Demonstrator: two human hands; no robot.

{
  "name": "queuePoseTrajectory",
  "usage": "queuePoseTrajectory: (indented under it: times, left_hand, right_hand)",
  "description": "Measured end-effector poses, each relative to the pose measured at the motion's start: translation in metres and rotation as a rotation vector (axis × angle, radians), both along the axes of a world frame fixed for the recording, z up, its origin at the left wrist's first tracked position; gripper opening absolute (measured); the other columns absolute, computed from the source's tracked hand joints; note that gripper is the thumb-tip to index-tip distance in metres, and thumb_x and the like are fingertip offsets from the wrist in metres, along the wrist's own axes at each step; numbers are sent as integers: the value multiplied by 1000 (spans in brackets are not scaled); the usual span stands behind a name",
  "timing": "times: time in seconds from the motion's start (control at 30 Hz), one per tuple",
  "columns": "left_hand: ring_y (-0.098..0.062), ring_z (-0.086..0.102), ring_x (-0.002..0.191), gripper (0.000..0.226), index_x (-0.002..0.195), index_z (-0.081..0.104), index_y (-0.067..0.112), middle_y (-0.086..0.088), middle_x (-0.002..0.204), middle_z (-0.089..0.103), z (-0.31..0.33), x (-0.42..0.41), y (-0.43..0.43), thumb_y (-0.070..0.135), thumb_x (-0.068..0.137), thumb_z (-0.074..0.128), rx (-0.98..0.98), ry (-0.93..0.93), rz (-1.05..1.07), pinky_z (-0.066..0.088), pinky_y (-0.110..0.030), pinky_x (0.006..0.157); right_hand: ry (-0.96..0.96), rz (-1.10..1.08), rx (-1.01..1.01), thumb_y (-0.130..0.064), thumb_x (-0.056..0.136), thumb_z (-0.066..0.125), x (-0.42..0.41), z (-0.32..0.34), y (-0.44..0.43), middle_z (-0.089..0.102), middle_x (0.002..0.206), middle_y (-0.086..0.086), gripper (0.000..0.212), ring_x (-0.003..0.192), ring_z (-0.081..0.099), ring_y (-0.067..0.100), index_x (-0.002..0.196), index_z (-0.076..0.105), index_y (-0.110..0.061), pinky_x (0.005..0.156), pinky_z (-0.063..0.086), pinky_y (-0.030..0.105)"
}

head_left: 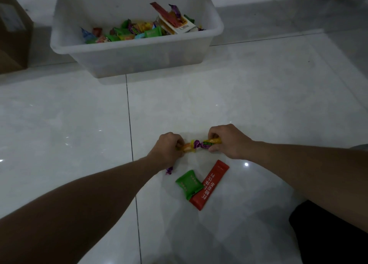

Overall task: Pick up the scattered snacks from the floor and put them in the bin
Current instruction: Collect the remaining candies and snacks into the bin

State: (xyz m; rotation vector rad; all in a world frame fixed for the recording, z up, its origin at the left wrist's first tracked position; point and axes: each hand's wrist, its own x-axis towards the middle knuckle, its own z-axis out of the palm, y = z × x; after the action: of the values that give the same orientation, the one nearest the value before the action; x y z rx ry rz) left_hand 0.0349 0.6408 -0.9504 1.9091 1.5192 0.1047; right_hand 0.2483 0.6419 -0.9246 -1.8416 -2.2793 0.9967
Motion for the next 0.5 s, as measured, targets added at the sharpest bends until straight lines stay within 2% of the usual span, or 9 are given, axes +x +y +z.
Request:
queuePoseTrajectory:
  times: [0.1,0.23,0.37,0.5]
  left_hand:
    - [-21,56,99,25,107,65,9,-8,106,61,1,-2,1,17,84,70,39,-9,8,38,-18,76]
    - [-19,57,93,25,106,63,10,-6,103,63,9,-4,10,14,83,70,64,-77,106,44,-23,76]
    - [-13,55,88,29,108,62,12,-1,99,61,29,-9,26,14,81,73,126,-152,228,41,-20,73]
    - [-12,52,87,31,109,62,13,2,96,58,56,-16,46,16,81,75,193,-203,318,37,-16,73]
  right_hand:
    - [54,-66,8,-20,75,81,-2,2,2,63,91,4,28,87,60,21,95,65,-10,77,50,33]
    - [114,-120,39,-16,74,82,-8,7,8,64,92,4,27,88,60,22,93,65,-9,79,51,35]
    - [190,-176,99,-15,72,83,-19,19,23,63,86,1,24,83,61,21,88,65,-11,71,49,29]
    - [269,-260,200,-17,71,84,-34,47,47,65,83,3,26,77,61,19,88,66,-10,73,51,30]
